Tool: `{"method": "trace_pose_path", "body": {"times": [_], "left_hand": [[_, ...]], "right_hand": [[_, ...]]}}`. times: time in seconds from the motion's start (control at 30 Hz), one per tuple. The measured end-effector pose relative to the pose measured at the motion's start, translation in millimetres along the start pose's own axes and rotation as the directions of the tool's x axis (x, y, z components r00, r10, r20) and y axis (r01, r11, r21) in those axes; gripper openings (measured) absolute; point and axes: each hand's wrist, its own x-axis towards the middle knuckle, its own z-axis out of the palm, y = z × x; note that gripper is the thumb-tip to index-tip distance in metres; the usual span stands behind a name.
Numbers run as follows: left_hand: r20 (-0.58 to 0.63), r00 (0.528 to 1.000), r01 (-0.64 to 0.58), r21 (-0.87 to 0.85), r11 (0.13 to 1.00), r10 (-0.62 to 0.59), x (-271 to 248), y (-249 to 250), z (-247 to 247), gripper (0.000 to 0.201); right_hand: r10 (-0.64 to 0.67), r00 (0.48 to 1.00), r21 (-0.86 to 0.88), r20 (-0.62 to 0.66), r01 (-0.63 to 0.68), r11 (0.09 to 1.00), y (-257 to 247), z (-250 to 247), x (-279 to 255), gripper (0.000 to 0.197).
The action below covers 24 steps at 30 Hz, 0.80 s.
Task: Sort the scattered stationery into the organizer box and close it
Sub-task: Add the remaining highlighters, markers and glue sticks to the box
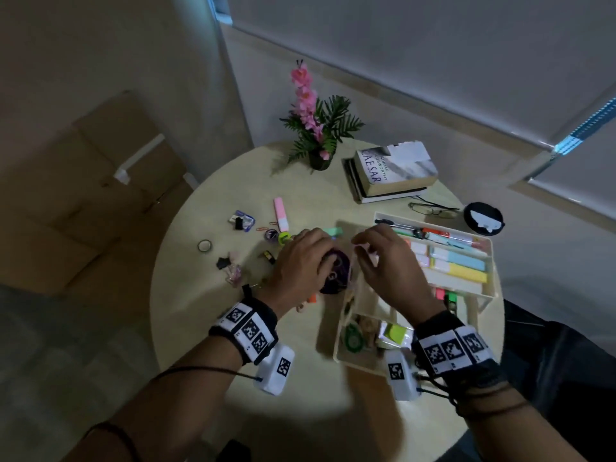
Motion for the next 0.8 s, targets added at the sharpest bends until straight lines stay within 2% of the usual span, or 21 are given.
{"method": "trace_pose_path", "body": {"times": [0.07, 0.17, 0.27, 0.37, 0.5, 0.67, 0.8], "left_hand": [[0.033, 0.997, 0.077, -0.028, 0.997, -0.076, -19, -32, -15, 0.013], [0.117, 0.982, 0.157, -0.063, 0.986, -0.149, -50, -76, -35, 0.012], [0.198, 0.961, 0.214, -0.084, 0.973, -0.194, -78, -115, -49, 0.011], [0.247, 0.946, 0.239, -0.094, 0.967, -0.210, -102, -148, -60, 0.009], [0.233, 0.947, 0.251, -0.109, 0.962, -0.221, -120, -185, -72, 0.009], [0.257, 0.936, 0.280, -0.126, 0.952, -0.242, -114, -213, -76, 0.011], [0.271, 0.935, 0.283, -0.187, 0.941, -0.228, -85, -224, -73, 0.010]], "right_hand": [[0.030, 0.995, -0.036, 0.095, -0.027, 0.999, -14, 33, 25, 0.020], [0.144, 0.968, -0.180, 0.204, -0.108, 0.978, -20, 84, 61, 0.027], [0.266, 0.903, -0.254, 0.337, -0.184, 0.949, -21, 127, 87, 0.035], [0.316, 0.861, -0.281, 0.400, -0.213, 0.936, -12, 159, 102, 0.041], [0.330, 0.853, -0.316, 0.405, -0.208, 0.926, 9, 183, 112, 0.052], [0.328, 0.890, -0.362, 0.318, -0.205, 0.909, 26, 197, 117, 0.043], [0.250, 0.919, -0.432, 0.305, -0.100, 0.896, 37, 201, 115, 0.037]]}}
